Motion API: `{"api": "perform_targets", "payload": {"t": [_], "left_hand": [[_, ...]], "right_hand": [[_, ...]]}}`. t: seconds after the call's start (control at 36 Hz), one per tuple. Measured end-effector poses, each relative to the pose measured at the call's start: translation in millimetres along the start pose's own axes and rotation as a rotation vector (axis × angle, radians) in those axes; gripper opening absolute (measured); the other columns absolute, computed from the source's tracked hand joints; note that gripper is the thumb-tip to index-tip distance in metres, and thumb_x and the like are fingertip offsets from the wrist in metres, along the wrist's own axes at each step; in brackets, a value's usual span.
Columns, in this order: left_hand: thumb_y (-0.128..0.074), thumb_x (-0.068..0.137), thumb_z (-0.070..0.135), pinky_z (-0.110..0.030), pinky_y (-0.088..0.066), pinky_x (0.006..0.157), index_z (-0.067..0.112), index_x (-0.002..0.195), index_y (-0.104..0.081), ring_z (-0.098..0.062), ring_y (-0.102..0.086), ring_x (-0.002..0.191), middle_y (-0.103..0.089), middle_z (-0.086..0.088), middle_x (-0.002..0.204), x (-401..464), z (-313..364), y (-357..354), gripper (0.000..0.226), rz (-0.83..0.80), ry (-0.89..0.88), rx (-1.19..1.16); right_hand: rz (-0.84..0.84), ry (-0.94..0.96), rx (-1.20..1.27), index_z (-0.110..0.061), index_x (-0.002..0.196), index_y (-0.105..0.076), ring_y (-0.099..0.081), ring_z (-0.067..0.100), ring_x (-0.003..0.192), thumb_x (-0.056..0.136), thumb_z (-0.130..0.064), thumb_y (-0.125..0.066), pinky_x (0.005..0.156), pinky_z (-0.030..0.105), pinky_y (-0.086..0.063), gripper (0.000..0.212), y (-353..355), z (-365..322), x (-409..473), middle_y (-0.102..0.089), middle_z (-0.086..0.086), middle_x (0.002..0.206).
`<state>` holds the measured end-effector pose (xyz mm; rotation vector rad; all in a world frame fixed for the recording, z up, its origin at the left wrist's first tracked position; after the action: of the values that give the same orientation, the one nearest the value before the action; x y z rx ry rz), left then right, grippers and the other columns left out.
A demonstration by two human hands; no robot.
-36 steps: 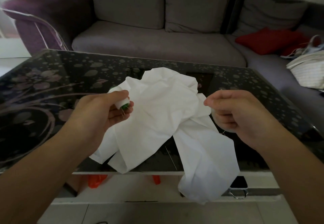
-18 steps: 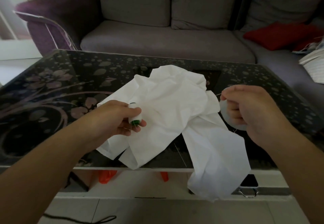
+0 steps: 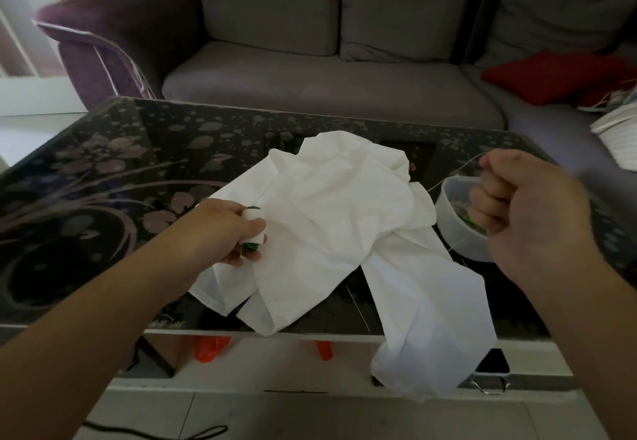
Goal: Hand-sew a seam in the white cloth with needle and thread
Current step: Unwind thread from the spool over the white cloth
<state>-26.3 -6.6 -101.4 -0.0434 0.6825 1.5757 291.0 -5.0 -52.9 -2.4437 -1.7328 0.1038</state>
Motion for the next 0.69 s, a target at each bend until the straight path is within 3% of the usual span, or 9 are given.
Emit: {"api": "perform_targets", "payload": {"t": [0.11,0.28,0.39,0.47,0.69], "left_hand": [[-0.063,0.102,0.012,-0.044,-0.058,0.089,0.001,0.128,-0.065,-0.038,-0.073,0.104,-0.075,-0.017,0.113,-0.9,3.0,0.3,0.028,0.020,0.019,-0.005],[-0.068,0.100,0.022,-0.041,-0.062,0.083,0.016,0.109,-0.069,-0.025,-0.078,0.082,-0.081,-0.002,0.086,0.3,-9.1,5.5,0.011,-0.008,-0.056,-0.006],[-0.072,0.096,0.031,-0.043,-0.064,0.084,0.022,0.112,-0.066,-0.022,-0.078,0.077,-0.081,-0.002,0.086,0.5,-9.9,5.5,0.019,-0.003,-0.097,0.044],[-0.070,0.097,0.039,-0.036,-0.061,0.073,0.029,0.111,-0.061,-0.014,-0.075,0.071,-0.079,0.000,0.090,-0.9,-11.0,-0.4,0.020,0.020,-0.147,0.211],[-0.062,0.097,0.052,-0.026,-0.055,0.075,0.036,0.096,-0.058,-0.004,-0.065,0.081,-0.068,0.015,0.091,-1.1,-20.4,-20.8,0.016,0.049,-0.257,0.720]], "right_hand": [[0.014,0.002,0.054,-0.018,0.082,-0.057,-0.023,0.010,0.040,0.103,-0.012,-0.047,0.040,0.024,-0.020,0.024,1.3,-0.8,0.8,-0.031,-0.008,0.048],[-0.143,-0.005,-0.008,-0.012,0.086,-0.060,-0.022,0.012,0.044,0.101,-0.009,-0.047,0.041,0.026,-0.019,0.020,-7.3,3.2,-4.1,-0.029,-0.004,0.053],[-0.247,-0.010,0.007,-0.008,0.091,-0.064,-0.021,0.013,0.047,0.104,-0.010,-0.047,0.042,0.027,-0.019,0.021,-15.1,1.6,-11.1,-0.028,-0.001,0.057],[-0.300,-0.023,0.029,-0.008,0.094,-0.068,-0.022,0.012,0.047,0.104,-0.010,-0.047,0.040,0.025,-0.022,0.023,-14.9,-0.7,-14.4,-0.029,-0.003,0.056],[-0.396,-0.036,-0.020,-0.007,0.099,-0.072,-0.025,0.011,0.047,0.105,-0.010,-0.048,0.041,0.023,-0.028,0.025,-17.5,-2.6,-20.9,-0.032,-0.002,0.056]]}}
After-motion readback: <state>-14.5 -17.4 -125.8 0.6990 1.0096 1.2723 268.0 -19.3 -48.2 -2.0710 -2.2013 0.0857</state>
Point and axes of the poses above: each hand's wrist, its own x-axis towards the middle knuckle, its own y-axis out of the back of the hand, z = x × y, the point moved 2 cm from there along x, towards the middle knuckle
